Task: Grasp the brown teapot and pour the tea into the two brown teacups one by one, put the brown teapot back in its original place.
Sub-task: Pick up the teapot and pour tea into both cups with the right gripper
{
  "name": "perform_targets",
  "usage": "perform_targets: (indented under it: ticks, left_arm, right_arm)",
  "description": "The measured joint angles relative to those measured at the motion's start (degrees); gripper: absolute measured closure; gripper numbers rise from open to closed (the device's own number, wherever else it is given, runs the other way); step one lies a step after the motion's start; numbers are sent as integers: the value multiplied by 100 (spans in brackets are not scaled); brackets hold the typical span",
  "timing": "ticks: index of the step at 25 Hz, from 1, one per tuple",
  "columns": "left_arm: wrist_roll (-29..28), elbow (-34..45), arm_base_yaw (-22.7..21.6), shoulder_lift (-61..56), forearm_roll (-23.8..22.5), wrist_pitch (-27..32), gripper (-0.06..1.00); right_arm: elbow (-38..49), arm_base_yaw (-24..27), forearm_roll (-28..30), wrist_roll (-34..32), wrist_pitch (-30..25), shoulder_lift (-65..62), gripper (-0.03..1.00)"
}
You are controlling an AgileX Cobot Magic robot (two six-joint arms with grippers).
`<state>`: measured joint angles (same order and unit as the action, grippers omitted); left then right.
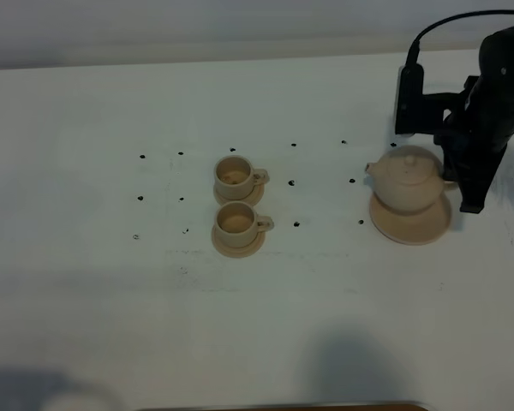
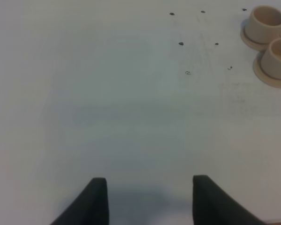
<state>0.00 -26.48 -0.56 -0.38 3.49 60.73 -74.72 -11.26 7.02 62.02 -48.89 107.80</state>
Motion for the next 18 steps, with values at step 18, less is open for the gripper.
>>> perform_targets:
  ticks: [18]
  left_arm:
    - [0, 0, 0, 0, 0, 0, 47]
  right_arm:
    - [-243, -812, -136, -899, 303, -347, 88]
